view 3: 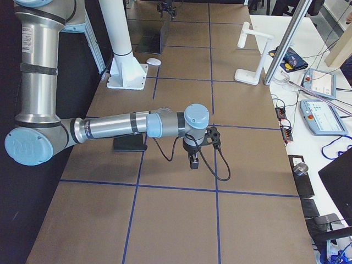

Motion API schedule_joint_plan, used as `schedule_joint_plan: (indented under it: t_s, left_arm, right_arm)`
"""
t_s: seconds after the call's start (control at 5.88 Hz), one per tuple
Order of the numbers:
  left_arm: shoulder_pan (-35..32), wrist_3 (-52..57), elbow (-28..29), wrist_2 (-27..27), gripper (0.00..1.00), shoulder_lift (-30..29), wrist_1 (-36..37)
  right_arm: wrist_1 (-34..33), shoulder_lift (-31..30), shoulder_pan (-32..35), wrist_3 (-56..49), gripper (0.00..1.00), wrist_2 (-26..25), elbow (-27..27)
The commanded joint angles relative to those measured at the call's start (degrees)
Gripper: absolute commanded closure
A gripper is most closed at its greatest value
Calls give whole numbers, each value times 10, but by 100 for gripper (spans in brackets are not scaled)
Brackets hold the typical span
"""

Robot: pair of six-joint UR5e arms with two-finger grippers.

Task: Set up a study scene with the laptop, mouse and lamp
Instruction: 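Reach the left gripper down to the dark gray laptop's lid edge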

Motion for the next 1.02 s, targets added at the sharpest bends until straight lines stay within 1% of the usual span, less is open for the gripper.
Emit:
schedule_joint_plan:
  t_s: [0.0,0.17,0.34,0.51,0.85]
  left_arm:
    - [17,-24,0,12,17,5,0]
    - [18,-35,3,14,50,2,0]
    - [18,-33,4,14,94,-2,0]
    - [18,-33,2,14,100,-7,0]
    - [-6,-13,-1,14,100,-30,0]
  right_arm:
    - [0,0,0,1,0,0,2]
    - [0,0,0,1,0,0,2]
    - [0,0,0,1,0,0,2]
    - [0,0,0,1,0,0,2]
    - [1,2,0,0,0,0,2]
